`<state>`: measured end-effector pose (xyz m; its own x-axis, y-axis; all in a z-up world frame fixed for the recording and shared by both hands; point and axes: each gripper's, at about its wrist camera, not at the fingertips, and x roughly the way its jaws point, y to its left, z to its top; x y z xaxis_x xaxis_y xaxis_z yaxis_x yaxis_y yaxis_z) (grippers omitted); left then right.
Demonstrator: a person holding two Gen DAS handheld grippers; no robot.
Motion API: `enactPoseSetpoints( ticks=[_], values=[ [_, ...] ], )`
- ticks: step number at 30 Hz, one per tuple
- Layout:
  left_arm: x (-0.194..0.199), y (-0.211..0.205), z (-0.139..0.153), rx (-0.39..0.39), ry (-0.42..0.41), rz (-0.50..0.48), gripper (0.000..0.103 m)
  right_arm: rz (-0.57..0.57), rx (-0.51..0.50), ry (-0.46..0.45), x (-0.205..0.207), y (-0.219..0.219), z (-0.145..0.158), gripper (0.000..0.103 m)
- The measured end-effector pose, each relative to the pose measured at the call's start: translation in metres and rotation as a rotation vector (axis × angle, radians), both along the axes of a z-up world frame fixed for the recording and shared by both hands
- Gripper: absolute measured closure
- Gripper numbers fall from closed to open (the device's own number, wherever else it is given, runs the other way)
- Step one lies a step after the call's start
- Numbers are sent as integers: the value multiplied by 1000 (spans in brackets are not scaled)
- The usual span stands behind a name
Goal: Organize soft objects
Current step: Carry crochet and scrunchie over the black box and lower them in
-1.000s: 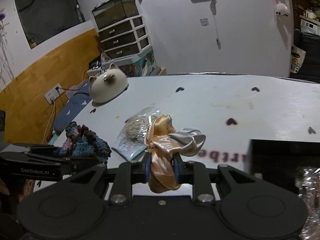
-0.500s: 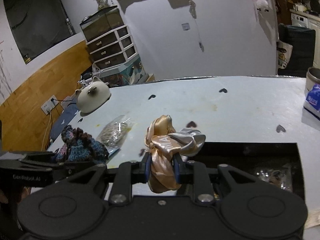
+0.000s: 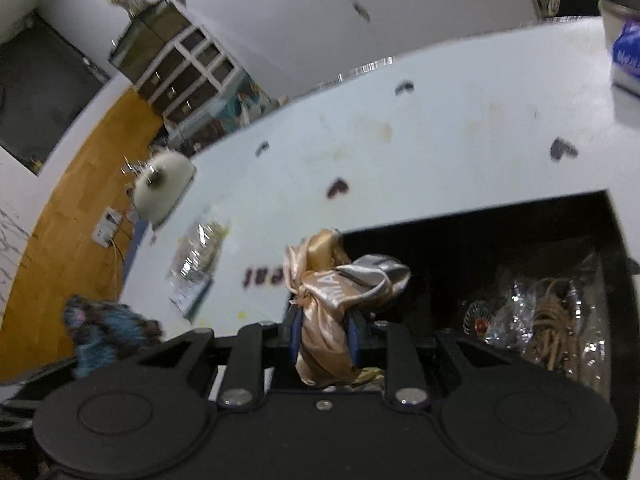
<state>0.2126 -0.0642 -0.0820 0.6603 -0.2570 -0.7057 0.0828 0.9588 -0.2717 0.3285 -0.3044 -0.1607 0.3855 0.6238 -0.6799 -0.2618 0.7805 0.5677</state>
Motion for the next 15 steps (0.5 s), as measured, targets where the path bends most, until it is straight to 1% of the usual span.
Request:
enactPoseSetpoints(
  ticks=[2, 5, 8, 10, 11, 12, 14, 15],
  values=[
    [0, -1, -1, 5, 7, 12, 42, 22, -81, 3, 3, 10, -6, 79],
    [1, -2, -2, 9, 16, 22, 42, 62, -193, -42, 1, 26, -9, 79],
    [1, -4, -3, 13, 21, 23, 42, 101, -275, -76, -1, 41, -11, 79],
    [2, -5, -3, 15, 23, 20, 42, 113, -298, -83, 1, 47, -15, 78],
    [2, -6, -3, 16, 23, 18, 42, 114, -294, -83, 1, 47, -16, 73],
    [2, -7, -3, 17, 24, 15, 42, 115, -282, -81, 1, 46, -17, 71],
    [3, -9, -3, 18, 23, 9, 42, 116, -267, -70, 0, 43, -16, 59],
    [4, -10, -3, 18, 23, 7, 42, 118, -259, -70, 0, 38, -15, 57]
  ],
)
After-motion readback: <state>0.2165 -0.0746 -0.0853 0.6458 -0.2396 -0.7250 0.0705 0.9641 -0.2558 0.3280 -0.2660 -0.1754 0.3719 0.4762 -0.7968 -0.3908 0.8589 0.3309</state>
